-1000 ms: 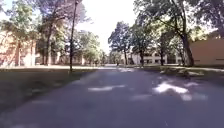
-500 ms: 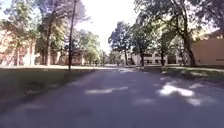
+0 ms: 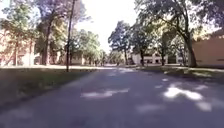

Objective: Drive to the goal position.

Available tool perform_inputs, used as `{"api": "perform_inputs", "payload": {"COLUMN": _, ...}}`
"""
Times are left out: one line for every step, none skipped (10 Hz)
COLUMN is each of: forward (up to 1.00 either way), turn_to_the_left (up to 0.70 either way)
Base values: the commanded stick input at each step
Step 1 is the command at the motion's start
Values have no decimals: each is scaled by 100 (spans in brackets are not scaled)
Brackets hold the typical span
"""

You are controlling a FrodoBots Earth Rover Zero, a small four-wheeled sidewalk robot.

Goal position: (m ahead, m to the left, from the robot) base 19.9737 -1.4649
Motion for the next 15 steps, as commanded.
{"api": "perform_inputs", "payload": {"forward": 45, "turn_to_the_left": 0}}
{"api": "perform_inputs", "payload": {"forward": 45, "turn_to_the_left": 0}}
{"api": "perform_inputs", "payload": {"forward": 45, "turn_to_the_left": 0}}
{"api": "perform_inputs", "payload": {"forward": 45, "turn_to_the_left": 0}}
{"api": "perform_inputs", "payload": {"forward": 45, "turn_to_the_left": 0}}
{"api": "perform_inputs", "payload": {"forward": 45, "turn_to_the_left": 0}}
{"api": "perform_inputs", "payload": {"forward": 45, "turn_to_the_left": 0}}
{"api": "perform_inputs", "payload": {"forward": 45, "turn_to_the_left": 0}}
{"api": "perform_inputs", "payload": {"forward": 45, "turn_to_the_left": 0}}
{"api": "perform_inputs", "payload": {"forward": 45, "turn_to_the_left": 0}}
{"api": "perform_inputs", "payload": {"forward": 45, "turn_to_the_left": 0}}
{"api": "perform_inputs", "payload": {"forward": 45, "turn_to_the_left": 0}}
{"api": "perform_inputs", "payload": {"forward": 45, "turn_to_the_left": 0}}
{"api": "perform_inputs", "payload": {"forward": 45, "turn_to_the_left": 0}}
{"api": "perform_inputs", "payload": {"forward": 45, "turn_to_the_left": 0}}
